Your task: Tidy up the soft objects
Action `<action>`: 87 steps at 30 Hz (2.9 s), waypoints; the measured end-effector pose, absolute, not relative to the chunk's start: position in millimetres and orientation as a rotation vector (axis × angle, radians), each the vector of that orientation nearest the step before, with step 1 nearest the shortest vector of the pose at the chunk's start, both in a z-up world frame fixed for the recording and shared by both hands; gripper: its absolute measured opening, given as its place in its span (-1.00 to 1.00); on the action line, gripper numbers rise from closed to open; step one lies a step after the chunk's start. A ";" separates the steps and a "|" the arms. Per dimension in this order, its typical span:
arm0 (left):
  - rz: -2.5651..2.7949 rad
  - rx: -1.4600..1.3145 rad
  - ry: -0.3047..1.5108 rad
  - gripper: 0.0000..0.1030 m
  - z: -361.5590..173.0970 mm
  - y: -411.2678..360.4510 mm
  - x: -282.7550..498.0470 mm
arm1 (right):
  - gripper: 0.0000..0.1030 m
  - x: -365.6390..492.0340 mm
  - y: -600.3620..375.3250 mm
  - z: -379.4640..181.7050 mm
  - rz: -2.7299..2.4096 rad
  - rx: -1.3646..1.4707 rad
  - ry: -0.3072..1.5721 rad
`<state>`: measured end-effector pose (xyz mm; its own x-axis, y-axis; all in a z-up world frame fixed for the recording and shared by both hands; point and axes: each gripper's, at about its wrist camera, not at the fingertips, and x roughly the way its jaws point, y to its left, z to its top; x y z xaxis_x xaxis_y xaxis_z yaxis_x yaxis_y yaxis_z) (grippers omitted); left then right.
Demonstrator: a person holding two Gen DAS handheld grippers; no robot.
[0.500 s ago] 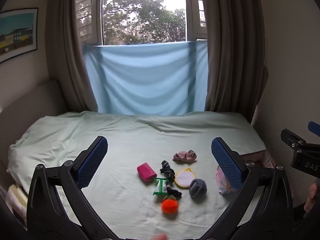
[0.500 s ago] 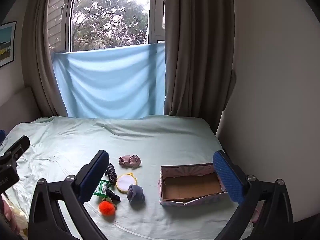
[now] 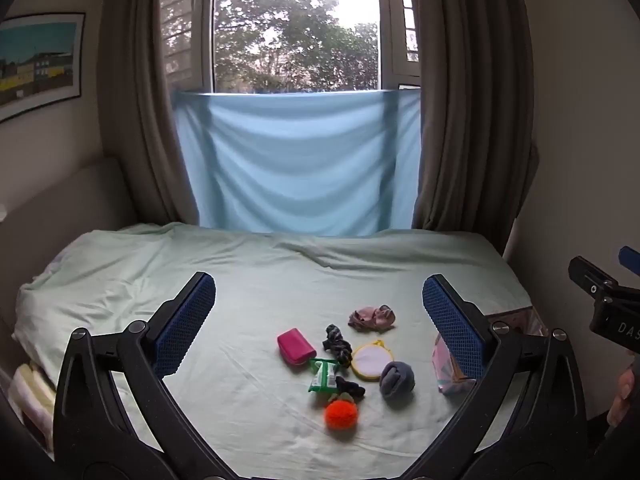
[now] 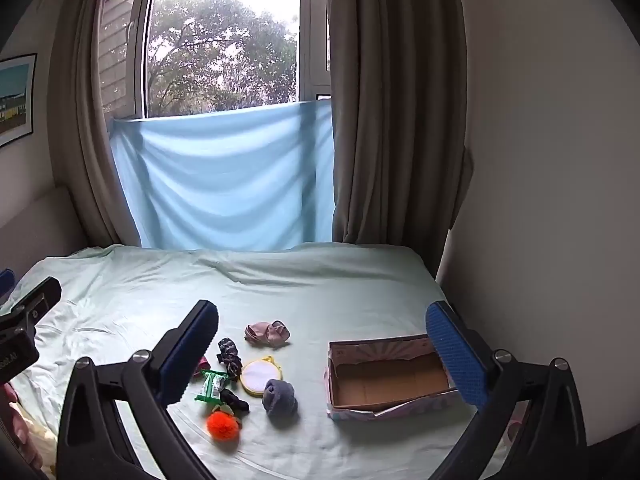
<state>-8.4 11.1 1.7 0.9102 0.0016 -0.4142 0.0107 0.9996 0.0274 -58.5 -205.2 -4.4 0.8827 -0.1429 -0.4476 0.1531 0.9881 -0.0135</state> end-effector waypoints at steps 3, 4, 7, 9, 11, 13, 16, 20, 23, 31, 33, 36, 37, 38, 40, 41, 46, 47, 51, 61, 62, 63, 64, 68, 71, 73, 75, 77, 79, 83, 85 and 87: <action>-0.006 0.033 0.428 0.99 0.5 12.7 -7.9 | 1.00 -60.0 -202.6 -2.8 -0.162 0.013 0.459; -0.007 0.033 0.429 0.99 0.1 13.1 -8.0 | 1.00 -59.9 -202.0 -2.3 -0.164 0.013 0.459; -0.012 0.031 0.428 0.99 0.3 15.2 -9.3 | 1.00 -61.3 -199.8 -2.0 -0.166 0.011 0.457; -0.011 0.031 0.426 0.99 -0.7 14.5 -8.9 | 1.00 -61.0 -199.4 -0.6 -0.168 0.008 0.458; -0.010 0.031 0.423 0.99 1.2 14.2 -9.5 | 1.00 -60.9 -199.5 -1.3 -0.170 0.009 0.458; -0.009 0.028 0.423 0.99 0.6 14.6 -9.3 | 1.00 -59.6 -201.5 -0.4 -0.173 0.008 0.459; -0.011 0.027 0.426 0.99 0.7 15.8 -8.1 | 1.00 -57.8 -201.5 -1.0 -0.179 0.003 0.462; -0.017 0.019 0.428 0.99 1.4 18.2 -7.3 | 1.00 -56.6 -202.2 -0.8 -0.173 0.013 0.462; -0.017 0.019 0.425 0.99 3.1 18.9 -5.8 | 1.00 -55.5 -202.1 -1.8 -0.175 0.008 0.459; 0.000 0.029 0.420 0.99 5.2 18.3 -3.4 | 1.00 -54.4 -200.1 -3.2 -0.171 0.016 0.455; 0.001 0.029 0.421 0.99 5.6 17.8 -2.3 | 1.00 -53.7 -200.8 -4.2 -0.173 0.021 0.457; 0.003 0.029 0.421 0.99 5.5 16.5 -1.1 | 1.00 -53.5 -201.1 -5.1 -0.174 0.027 0.459; 0.003 0.029 0.421 0.99 5.3 17.2 -1.7 | 1.00 -53.2 -201.6 -5.5 -0.174 0.029 0.459; 0.002 0.029 0.421 0.99 5.3 17.6 -1.7 | 1.00 -52.9 -202.3 -5.6 -0.174 0.030 0.460; 0.003 0.029 0.421 0.99 5.6 17.7 -1.6 | 1.00 -52.0 -203.8 -5.6 -0.175 0.031 0.460; 0.003 0.030 0.421 0.99 5.7 17.8 -1.4 | 1.00 -53.3 -201.7 -6.3 -0.176 0.030 0.459; 0.002 0.026 0.424 0.99 5.9 19.3 1.3 | 1.00 -52.9 -201.5 -6.2 -0.177 0.035 0.460; 0.001 0.024 0.426 0.99 5.7 19.8 1.8 | 1.00 -52.8 -201.6 -6.1 -0.177 0.035 0.460; 0.004 0.021 0.432 0.99 5.4 21.3 3.8 | 1.00 -51.7 -202.0 -6.2 -0.176 0.035 0.463; 0.012 0.030 0.437 0.99 5.4 15.5 6.0 | 1.00 -51.0 -202.0 -6.0 -0.180 0.038 0.469; 0.015 0.033 0.436 0.99 5.4 14.7 6.3 | 1.00 -50.9 -202.0 -5.8 -0.181 0.039 0.469; 0.018 0.035 0.435 0.99 4.1 14.1 5.7 | 1.00 -50.7 -201.9 -5.7 -0.180 0.038 0.469; 0.021 0.038 0.434 0.99 4.0 13.6 5.4 | 1.00 -50.6 -201.9 -5.8 -0.180 0.038 0.470; 0.023 0.046 0.421 0.99 4.3 11.0 3.9 | 1.00 -51.5 -203.4 -6.6 -0.183 0.040 0.471; 0.027 0.058 0.411 0.99 4.7 7.5 2.9 | 1.00 -52.2 -206.5 -6.5 -0.175 0.058 0.469; 0.026 0.062 0.410 0.99 4.7 5.1 3.5 | 1.00 -52.1 -207.9 -6.3 -0.174 0.063 0.472; 0.024 0.060 0.414 0.99 4.2 3.4 4.6 | 1.00 -52.0 -209.2 -6.1 -0.176 0.060 0.472; 0.024 0.058 0.418 0.99 4.3 3.3 5.7 | 1.00 -51.7 -210.5 -5.9 -0.175 0.058 0.473; 0.027 0.056 0.420 0.99 4.2 2.8 6.7 | 1.00 -51.8 -211.0 -5.8 -0.172 0.060 0.472; 0.033 0.051 0.426 0.99 3.4 0.5 8.3 | 1.00 -50.3 -213.6 -5.8 -0.170 0.059 0.475; 0.037 0.052 0.431 0.99 2.6 -1.1 9.7 | 1.00 -49.5 -215.6 -6.2 -0.166 0.060 0.478; 0.053 0.055 0.441 0.99 0.8 -3.8 12.8 | 1.00 -46.7 -218.4 -6.0 -0.162 0.063 0.485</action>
